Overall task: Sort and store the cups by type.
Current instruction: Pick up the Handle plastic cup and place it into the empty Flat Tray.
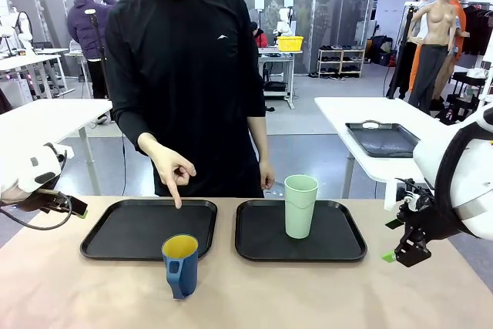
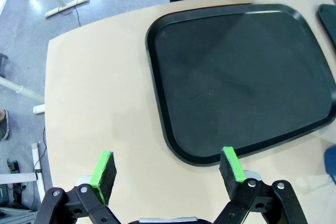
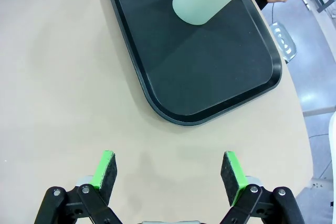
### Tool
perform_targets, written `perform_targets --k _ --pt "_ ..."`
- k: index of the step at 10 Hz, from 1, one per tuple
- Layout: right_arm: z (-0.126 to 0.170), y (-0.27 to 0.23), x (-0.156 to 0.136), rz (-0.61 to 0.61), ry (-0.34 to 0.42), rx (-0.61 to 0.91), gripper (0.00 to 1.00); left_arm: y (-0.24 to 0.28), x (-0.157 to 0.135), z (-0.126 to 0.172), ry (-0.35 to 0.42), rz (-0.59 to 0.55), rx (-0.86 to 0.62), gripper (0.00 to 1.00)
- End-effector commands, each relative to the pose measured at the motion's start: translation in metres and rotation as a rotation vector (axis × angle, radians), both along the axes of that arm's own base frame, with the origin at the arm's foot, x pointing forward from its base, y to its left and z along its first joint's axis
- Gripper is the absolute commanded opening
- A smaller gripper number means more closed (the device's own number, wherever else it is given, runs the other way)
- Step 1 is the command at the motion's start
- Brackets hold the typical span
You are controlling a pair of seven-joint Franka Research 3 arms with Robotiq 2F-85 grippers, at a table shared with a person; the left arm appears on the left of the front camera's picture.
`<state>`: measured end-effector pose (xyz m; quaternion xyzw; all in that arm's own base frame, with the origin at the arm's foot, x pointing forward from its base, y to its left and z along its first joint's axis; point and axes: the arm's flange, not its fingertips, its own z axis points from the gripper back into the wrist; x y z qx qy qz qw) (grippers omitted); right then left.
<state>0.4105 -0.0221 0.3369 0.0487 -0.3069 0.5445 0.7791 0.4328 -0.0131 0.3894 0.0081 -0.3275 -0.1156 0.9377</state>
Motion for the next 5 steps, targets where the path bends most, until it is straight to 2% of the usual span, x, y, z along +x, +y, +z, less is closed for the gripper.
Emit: perform_targets --k 1,4,5 --pt "0.0 -0.001 0.0 -0.007 -0.004 0.005 1.0 0.003 0.001 0.006 0.012 -0.064 0.05 1.0" --pt "0.0 -0.001 0.0 -0.007 -0.004 0.005 1.0 0.008 -0.006 0.017 0.121 -0.298 0.28 1.0" --pt "0.0 -0.001 0.0 -0.007 -0.004 0.005 1.0 0.005 -0.013 0.019 0.138 -0.436 0.335 1.0"
